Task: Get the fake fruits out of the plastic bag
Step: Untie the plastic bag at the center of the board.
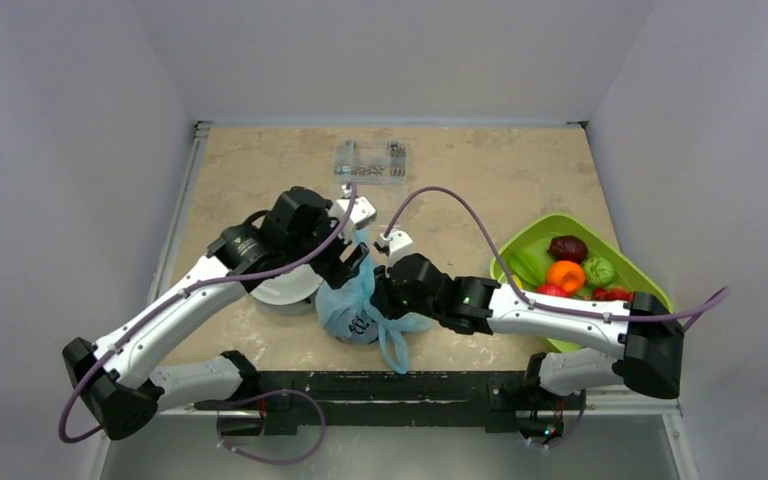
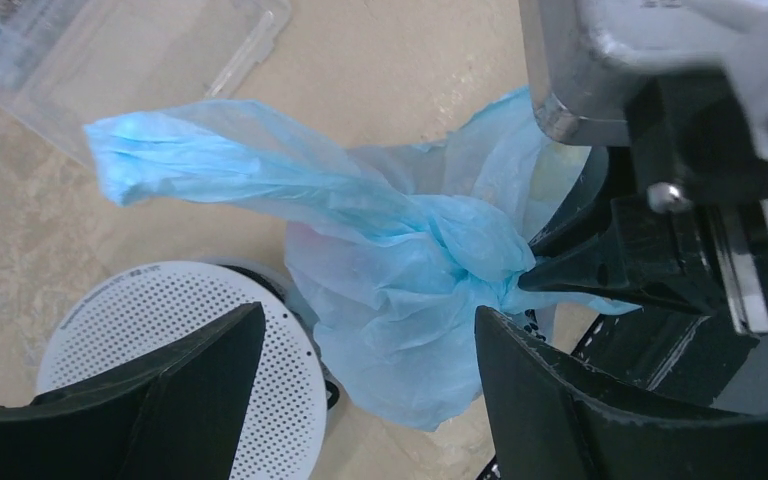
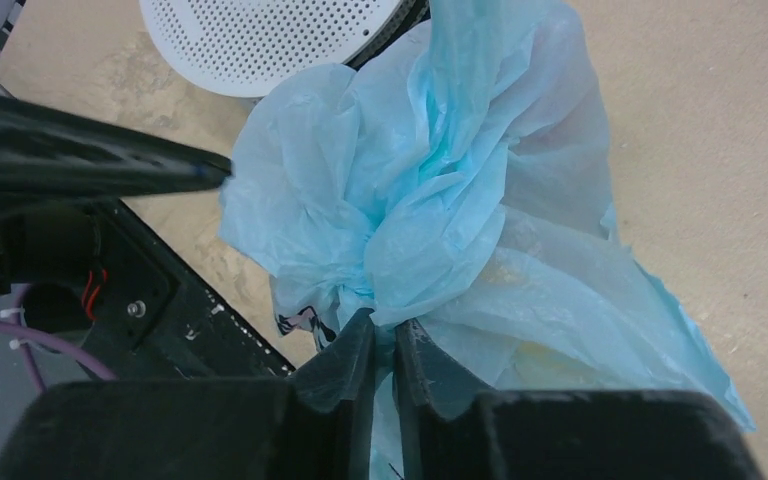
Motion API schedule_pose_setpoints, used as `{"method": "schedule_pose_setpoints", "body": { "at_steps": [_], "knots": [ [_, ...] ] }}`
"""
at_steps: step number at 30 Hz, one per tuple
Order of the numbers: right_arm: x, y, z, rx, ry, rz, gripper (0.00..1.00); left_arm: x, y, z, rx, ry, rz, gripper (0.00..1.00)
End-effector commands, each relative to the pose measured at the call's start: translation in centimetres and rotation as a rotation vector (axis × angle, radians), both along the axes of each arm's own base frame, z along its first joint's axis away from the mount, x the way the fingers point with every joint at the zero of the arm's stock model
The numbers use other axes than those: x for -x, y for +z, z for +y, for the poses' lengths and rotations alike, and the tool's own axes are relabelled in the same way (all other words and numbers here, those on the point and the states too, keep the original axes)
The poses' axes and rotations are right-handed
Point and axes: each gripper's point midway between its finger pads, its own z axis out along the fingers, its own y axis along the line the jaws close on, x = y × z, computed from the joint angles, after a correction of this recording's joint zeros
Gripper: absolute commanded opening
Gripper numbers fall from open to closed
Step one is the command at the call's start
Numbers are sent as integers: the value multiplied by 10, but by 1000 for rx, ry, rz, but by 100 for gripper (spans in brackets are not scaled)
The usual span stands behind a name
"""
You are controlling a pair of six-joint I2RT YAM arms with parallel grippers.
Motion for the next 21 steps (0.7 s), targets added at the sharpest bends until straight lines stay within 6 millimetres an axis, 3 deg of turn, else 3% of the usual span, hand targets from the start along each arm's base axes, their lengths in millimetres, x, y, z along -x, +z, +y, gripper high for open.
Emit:
{"method": "schedule_pose_setpoints", "body": {
  "at_steps": [1, 10, 17, 21],
  "knots": [
    [-10, 19, 4, -76, -58, -38, 3, 9, -5, -13, -20, -93, 71, 75],
    [-12, 54, 8, -185, -66, -69, 0, 17, -32, -26, -92, -139, 171, 75],
    [-11, 60, 9, -198, -56, -77, 0, 16, -51, -27, -195, -125, 196, 61],
    [-13, 60, 3, -187, -75, -89, 0, 18, -49, -26, -193, -128, 188, 63]
  ]
}}
